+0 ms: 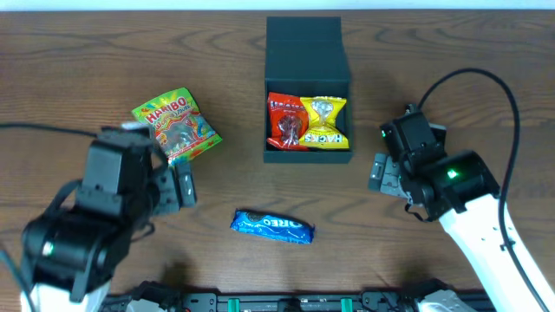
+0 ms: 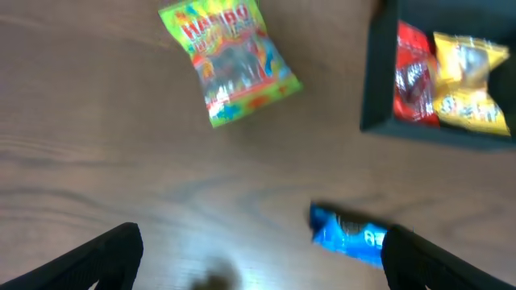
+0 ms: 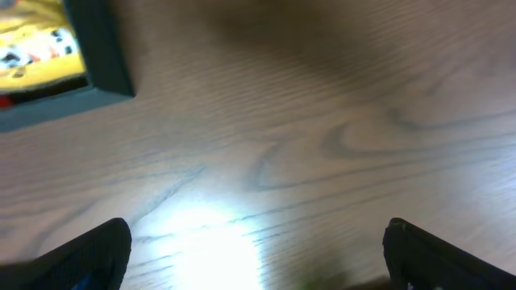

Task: Pack container
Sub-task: 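Withdraw the right gripper from the box to the right side, then lower the left gripper onto the green Haribo bag and grasp it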

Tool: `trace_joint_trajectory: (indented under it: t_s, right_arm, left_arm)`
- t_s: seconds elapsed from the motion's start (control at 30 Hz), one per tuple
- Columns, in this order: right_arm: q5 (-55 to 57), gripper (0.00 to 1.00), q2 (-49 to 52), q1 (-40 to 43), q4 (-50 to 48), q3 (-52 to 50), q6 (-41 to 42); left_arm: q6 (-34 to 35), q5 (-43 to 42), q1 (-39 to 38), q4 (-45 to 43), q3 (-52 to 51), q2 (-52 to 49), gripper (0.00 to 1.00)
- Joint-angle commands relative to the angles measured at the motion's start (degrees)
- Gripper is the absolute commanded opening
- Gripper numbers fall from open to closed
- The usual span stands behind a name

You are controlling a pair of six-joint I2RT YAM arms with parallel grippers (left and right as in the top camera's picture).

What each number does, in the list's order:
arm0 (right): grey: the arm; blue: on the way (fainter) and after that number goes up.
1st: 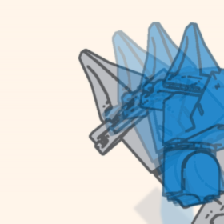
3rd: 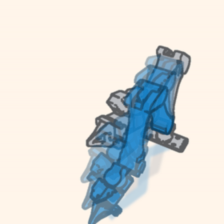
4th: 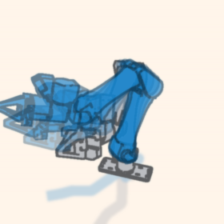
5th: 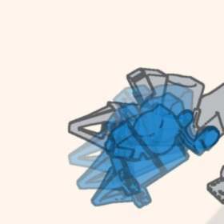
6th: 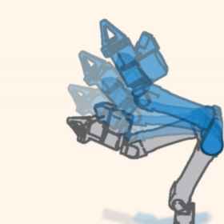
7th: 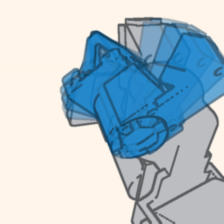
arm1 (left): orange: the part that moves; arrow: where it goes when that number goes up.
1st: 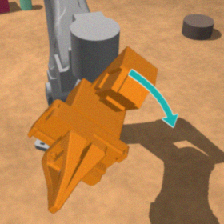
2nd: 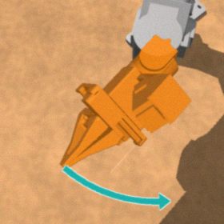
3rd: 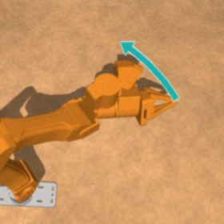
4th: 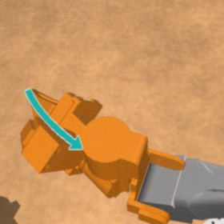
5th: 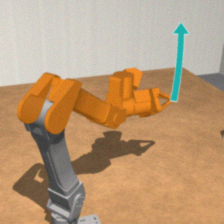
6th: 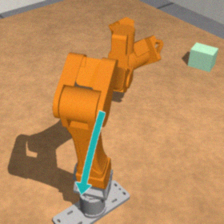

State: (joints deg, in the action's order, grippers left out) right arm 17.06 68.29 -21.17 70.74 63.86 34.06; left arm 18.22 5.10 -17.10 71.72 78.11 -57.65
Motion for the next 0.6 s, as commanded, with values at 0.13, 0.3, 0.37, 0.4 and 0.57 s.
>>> trace_joint_trajectory:
  t_s: [0.13, 0.3, 0.37, 0.4, 0.57]
  right_arm:
    - [-11.10, 0.99, -1.31, 0.17, -3.15, -0.81, -10.51]
    - [-11.10, 0.99, -1.29, 0.17, -3.10, -0.81, -10.51]
    - [-11.10, 0.99, -1.29, 0.17, -3.02, -0.81, -10.51]
    - [-11.10, 0.99, -1.27, 0.17, -3.04, -0.81, -10.51]
    - [-11.08, 0.99, -1.27, 0.17, -3.56, -0.81, -10.51]
  left_arm:
    - [1.68, 2.62, 0.92, -12.07, 1.22, -16.79, 0.95]
    - [2.62, -1.31, 7.06, -13.90, 6.25, -32.46, 0.96]
    - [4.79, -2.99, 9.29, -13.92, 7.32, -36.61, 0.95]
    - [5.77, -4.24, 10.47, -14.29, 7.37, -38.27, 0.95]
    - [7.56, -11.04, 15.61, -17.55, 7.37, -44.50, 0.95]
